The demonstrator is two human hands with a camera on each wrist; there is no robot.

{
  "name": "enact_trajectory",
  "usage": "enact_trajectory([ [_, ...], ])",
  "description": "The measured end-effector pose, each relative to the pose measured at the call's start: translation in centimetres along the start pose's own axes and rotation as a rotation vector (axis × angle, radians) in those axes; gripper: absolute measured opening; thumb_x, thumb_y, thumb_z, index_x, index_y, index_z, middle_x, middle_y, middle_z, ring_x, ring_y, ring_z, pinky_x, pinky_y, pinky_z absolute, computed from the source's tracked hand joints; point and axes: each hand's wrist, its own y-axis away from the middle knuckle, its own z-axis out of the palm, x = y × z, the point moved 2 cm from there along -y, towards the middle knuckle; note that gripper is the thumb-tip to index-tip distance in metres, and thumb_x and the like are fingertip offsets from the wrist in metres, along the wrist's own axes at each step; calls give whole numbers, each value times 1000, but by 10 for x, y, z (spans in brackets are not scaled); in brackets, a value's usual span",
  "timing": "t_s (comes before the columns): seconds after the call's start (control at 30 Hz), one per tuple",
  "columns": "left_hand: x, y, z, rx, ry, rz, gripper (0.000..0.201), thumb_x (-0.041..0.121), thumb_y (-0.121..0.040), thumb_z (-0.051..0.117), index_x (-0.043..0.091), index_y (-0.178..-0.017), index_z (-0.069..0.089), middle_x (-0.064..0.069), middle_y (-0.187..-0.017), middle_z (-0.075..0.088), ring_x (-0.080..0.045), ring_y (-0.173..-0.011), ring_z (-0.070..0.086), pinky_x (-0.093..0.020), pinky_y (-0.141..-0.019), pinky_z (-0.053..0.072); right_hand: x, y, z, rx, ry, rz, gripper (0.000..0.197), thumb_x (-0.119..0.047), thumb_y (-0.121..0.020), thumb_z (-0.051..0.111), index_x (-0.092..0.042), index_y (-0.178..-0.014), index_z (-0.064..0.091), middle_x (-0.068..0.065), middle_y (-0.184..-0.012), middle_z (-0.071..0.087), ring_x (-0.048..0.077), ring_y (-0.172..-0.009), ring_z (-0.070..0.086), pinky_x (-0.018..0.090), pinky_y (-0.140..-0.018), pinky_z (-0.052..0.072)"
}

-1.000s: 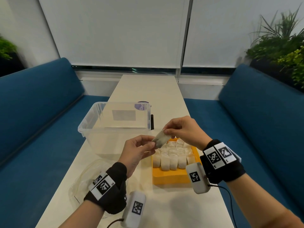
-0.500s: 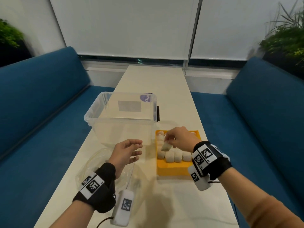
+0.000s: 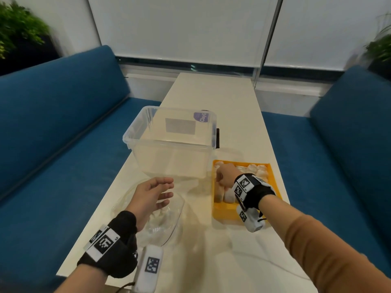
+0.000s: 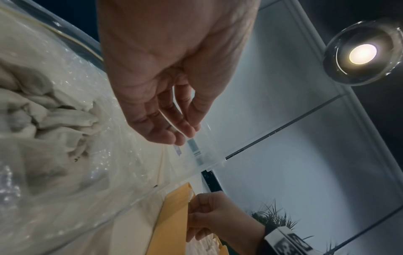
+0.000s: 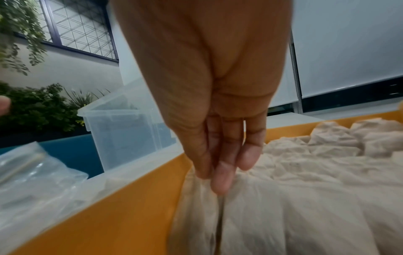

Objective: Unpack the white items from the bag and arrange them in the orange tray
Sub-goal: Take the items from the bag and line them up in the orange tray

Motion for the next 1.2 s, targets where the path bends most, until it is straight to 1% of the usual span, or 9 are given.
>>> enact_trajectory([
  [0.37,-1,3,-24,39,-86,89,16,7,-94,57,12,-104,69,-10,-107,70,-19,-87,66,-25,-70,53,-6,30,-27,135,-178,36,16,-8,-89,57,-2,-101,66,17,-105,65,31,-94,65,31,-78,51],
  [0.53,-2,2,-57,260,-679,383,28,6,-90,59,29,-82,74,5,-114,61,-17,-111,52,-27,-89,38,-50,88,-35,303,-442,-126,10,-15,-90,58,-12,-93,67,1,-79,64,9,-63,62,12,-58,42],
  [0.67,-19,-4,-76,318,-1087,280,16,25,-91,63,35,-89,75,-1,-141,37,-29,-129,30,-45,-103,31,-95,97,10,213,-431,-213,17,-27,-90,59,-21,-103,69,6,-104,55,18,-96,55,27,-88,45],
  [0.77,-43,-7,-88,194,-1028,13,29,34,-88,63,37,-117,63,-6,-149,18,-36,-129,33,-45,-106,35,-117,89,52,112,-418,-92,29,-37,-92,56,-29,-118,63,12,-135,32,31,-127,36,35,-105,35],
  [0.87,-57,-5,-93,81,-907,-103,59,27,-86,62,38,-140,40,-11,-141,18,-35,-109,50,-42,-101,44,-130,82,80,41,-436,34,48,-37,-92,56,-32,-138,44,12,-145,16,37,-128,36,37,-103,36],
  [0.97,-54,-2,-94,26,-800,10,77,0,-82,59,33,-146,33,-8,-130,35,-27,-104,50,-32,-97,44,-134,73,98,-29,-501,65,78,-20,-88,63,-33,-150,16,15,-137,26,29,-104,53,25,-85,46],
  [1.07,-48,1,-95,-48,-525,150,85,-11,-77,62,38,-142,38,0,-128,47,-23,-103,57,-28,-84,51,-133,65,105,10,-542,77,94,-2,-84,59,-35,-151,2,15,-127,37,17,-76,46,11,-54,34],
  [1.13,-49,1,-99,-88,-374,161,86,-16,-77,58,39,-139,40,0,-123,47,-16,-92,60,-18,-68,52,-133,64,108,14,-536,81,97,1,-82,57,-37,-150,1,16,-125,40,20,-84,46,11,-56,34],
  [1.2,-56,-2,-107,-98,-451,139,85,-15,-76,57,37,-140,39,-3,-124,45,-18,-94,55,-16,-67,50,-134,64,112,9,-505,88,96,1,-79,58,-36,-150,4,15,-127,44,26,-102,49,20,-75,44],
])
